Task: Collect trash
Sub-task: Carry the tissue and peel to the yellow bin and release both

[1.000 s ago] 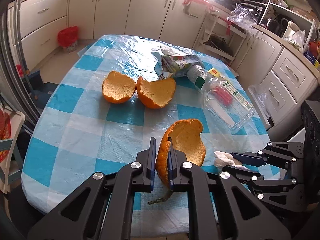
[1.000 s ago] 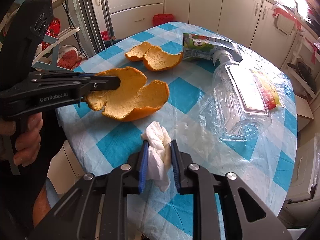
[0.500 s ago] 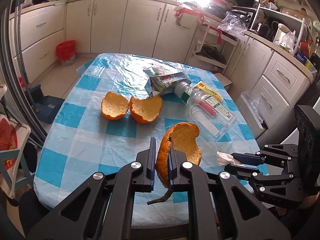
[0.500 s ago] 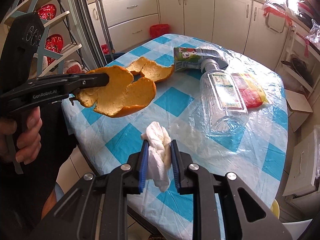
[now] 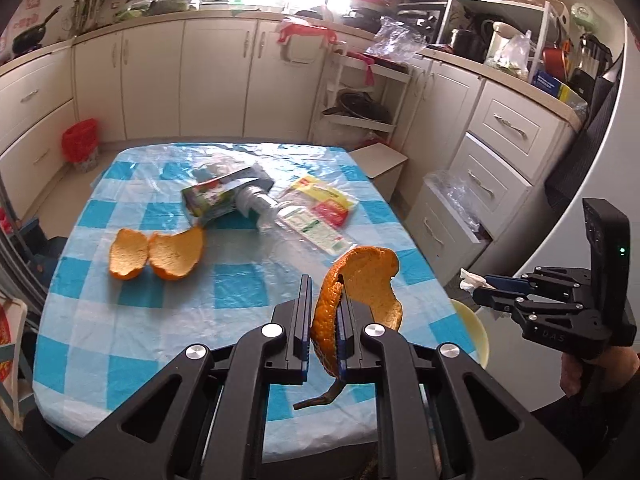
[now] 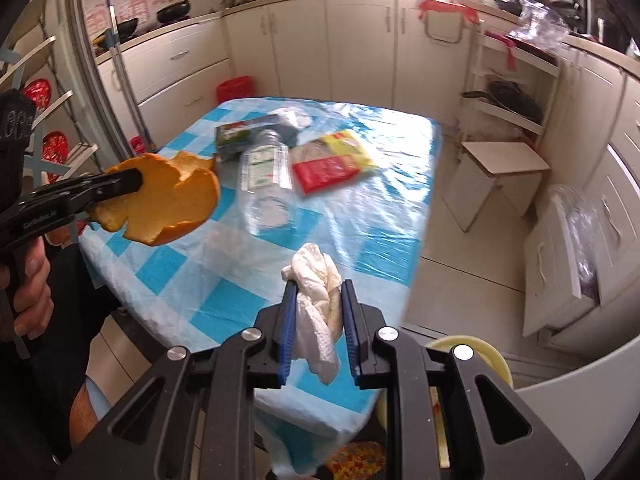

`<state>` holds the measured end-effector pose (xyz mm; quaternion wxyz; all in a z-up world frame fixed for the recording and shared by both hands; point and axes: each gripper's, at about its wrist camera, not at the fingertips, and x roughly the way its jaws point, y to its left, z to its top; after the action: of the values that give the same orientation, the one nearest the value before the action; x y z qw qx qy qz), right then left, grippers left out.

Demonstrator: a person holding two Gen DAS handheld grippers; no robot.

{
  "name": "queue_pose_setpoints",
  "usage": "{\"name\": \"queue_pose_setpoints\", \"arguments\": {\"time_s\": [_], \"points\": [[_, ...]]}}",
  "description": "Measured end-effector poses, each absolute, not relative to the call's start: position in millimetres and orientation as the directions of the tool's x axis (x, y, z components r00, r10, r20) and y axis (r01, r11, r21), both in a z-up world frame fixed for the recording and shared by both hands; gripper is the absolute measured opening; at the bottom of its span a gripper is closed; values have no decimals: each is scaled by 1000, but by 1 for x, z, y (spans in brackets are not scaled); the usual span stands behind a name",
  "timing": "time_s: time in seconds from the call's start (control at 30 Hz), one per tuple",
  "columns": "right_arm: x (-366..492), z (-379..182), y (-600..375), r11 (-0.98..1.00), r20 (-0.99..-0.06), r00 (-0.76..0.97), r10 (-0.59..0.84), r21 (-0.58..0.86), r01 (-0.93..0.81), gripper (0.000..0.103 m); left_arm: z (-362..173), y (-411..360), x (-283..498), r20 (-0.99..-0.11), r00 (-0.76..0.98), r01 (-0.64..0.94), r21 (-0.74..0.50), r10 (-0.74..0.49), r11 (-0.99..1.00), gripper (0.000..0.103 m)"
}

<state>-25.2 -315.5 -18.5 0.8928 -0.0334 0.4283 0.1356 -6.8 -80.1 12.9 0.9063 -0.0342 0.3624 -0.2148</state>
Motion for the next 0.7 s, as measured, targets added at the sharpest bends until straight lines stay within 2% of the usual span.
{"name": "queue_pose_setpoints", "arguments": {"time_s": [0.2, 0.57, 0.63, 0.7], "points": [[-24, -46, -384, 993, -857, 509, 77, 22, -113, 23, 15, -155, -19, -636, 586, 484, -221, -502, 846, 9], [-9, -121, -441, 995, -958, 288, 3, 33, 98, 24, -9, -245, -38, -674, 494, 596, -198, -549, 778, 9], [-8, -126, -451, 989, -964, 265, -34, 5, 145, 43, -15, -254, -36, -683, 480, 601, -202, -551, 774, 9], [-8, -124, -460, 980, -962, 263, -76, -22, 200, 51, -19, -258, -33, -689, 468, 606, -205, -553, 769, 9]]}}
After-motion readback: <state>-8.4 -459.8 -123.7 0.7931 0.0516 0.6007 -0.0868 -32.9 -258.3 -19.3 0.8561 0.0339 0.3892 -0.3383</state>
